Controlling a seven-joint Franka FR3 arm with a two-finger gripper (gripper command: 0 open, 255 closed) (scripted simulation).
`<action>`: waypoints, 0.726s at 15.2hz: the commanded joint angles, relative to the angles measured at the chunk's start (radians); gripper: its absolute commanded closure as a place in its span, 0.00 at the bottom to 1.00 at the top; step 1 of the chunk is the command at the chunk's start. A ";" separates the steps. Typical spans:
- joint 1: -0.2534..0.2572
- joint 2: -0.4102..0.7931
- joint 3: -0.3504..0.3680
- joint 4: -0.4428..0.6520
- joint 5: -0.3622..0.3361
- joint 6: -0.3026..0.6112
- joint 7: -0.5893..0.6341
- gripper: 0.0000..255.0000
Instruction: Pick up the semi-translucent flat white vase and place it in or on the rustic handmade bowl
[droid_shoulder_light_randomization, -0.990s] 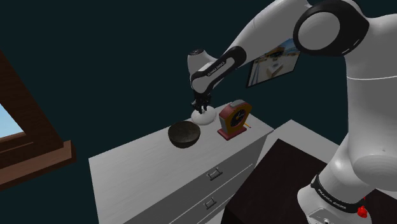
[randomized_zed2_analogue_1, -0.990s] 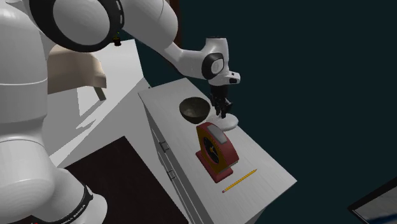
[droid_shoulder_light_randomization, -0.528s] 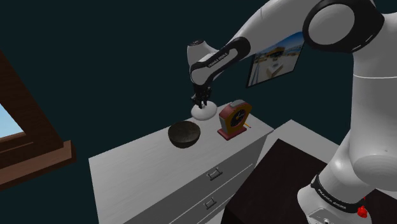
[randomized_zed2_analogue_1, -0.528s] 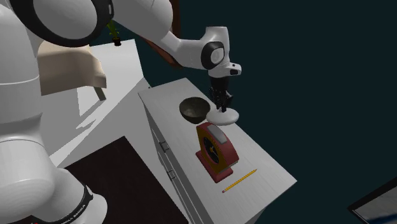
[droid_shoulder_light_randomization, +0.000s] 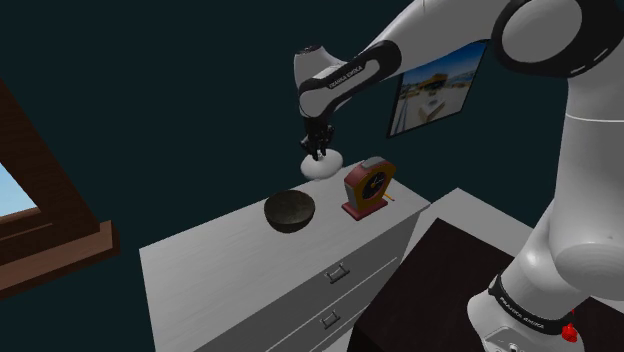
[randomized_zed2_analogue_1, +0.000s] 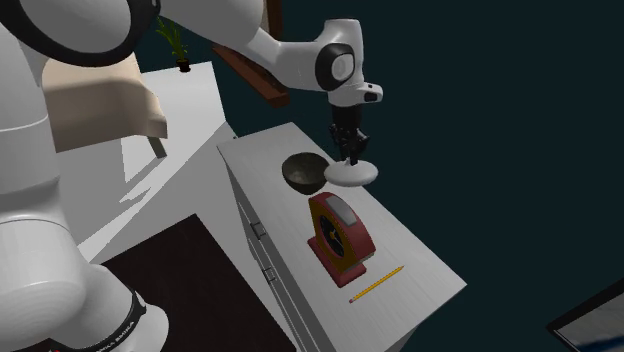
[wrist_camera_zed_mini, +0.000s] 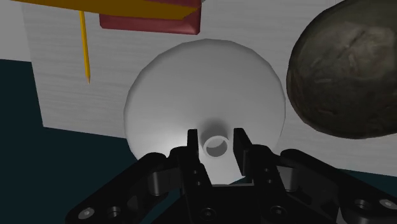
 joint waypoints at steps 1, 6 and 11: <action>0.001 -0.014 0.001 0.009 0.002 -0.023 -0.004 1.00; 0.015 -0.045 0.008 0.026 0.004 -0.074 0.008 1.00; 0.085 -0.077 0.045 0.027 -0.002 -0.126 0.108 1.00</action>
